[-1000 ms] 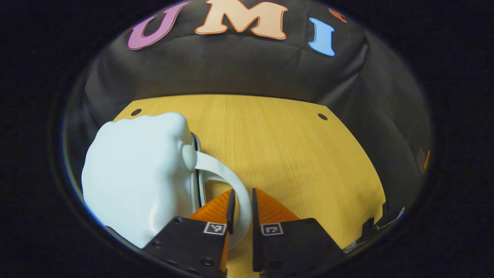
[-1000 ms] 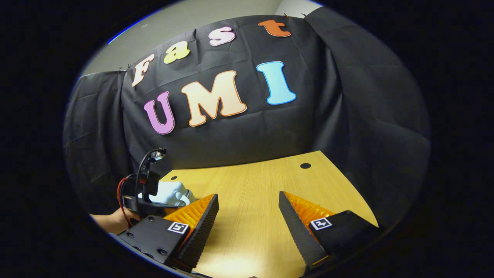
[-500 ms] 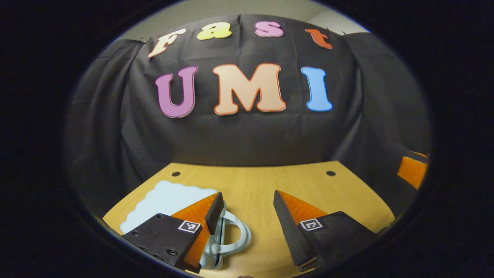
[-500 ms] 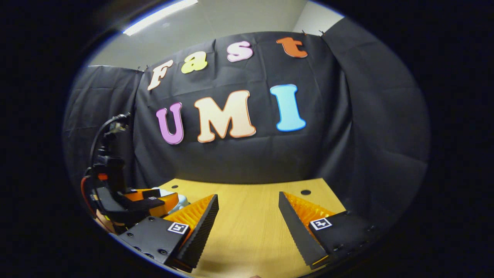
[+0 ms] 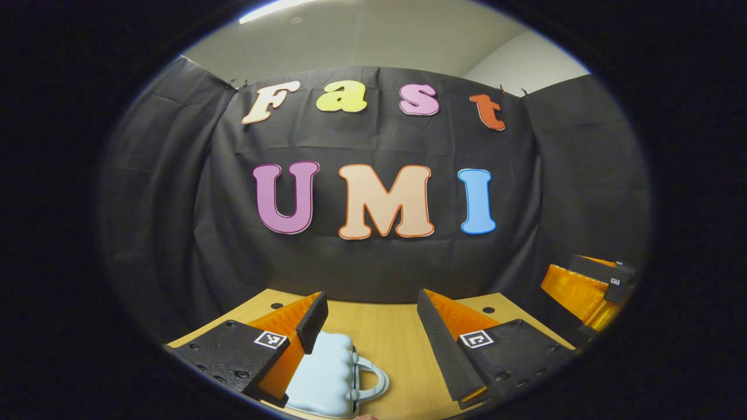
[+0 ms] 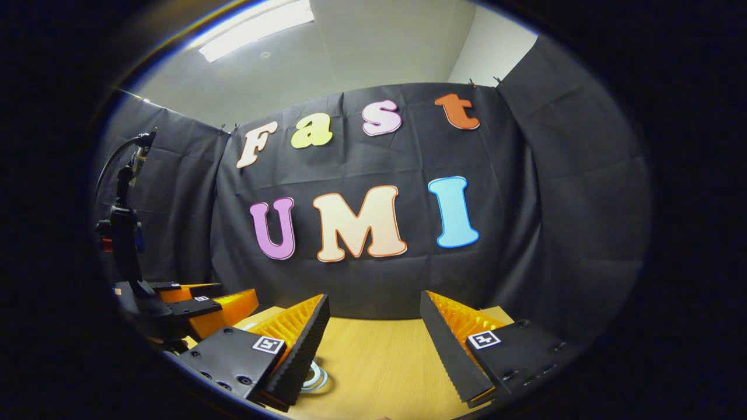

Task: First open the suitcase, pack the skin care products into it, and then close the suitcase.

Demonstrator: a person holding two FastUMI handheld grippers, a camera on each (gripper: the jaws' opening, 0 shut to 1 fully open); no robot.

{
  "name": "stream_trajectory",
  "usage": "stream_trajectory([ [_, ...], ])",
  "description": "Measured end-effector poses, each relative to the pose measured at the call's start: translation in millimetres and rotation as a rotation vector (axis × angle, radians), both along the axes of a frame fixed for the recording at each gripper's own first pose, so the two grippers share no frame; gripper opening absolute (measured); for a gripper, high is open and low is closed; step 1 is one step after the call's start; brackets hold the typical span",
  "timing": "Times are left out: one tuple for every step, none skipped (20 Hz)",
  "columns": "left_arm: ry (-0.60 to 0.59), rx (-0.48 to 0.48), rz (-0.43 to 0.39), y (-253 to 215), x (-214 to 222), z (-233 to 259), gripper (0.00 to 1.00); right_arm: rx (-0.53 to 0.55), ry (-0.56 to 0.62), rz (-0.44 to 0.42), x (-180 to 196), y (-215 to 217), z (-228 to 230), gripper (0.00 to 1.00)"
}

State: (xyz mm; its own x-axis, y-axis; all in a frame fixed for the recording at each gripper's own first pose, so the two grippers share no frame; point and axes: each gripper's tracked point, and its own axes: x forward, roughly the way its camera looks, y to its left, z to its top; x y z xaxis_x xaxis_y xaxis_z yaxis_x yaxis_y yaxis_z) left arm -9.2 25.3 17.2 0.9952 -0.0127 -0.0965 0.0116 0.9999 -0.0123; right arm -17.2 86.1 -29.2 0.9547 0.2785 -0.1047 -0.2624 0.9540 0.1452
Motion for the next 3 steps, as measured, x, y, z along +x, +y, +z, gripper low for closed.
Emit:
stream_trajectory([
  [0.002, 0.001, -0.006, 1, 0, 2, 0.92, -0.006, -0.015, 0.000, -4, 3, 6, 0.94],
  [0.004, 0.002, -0.010, 2, 0, 2, 0.91, -0.019, -0.030, -0.004, -8, 5, 13, 0.98],
  [0.004, -0.001, -0.015, 4, -1, 3, 0.90, -0.033, -0.043, -0.010, -10, 5, 18, 0.94],
])
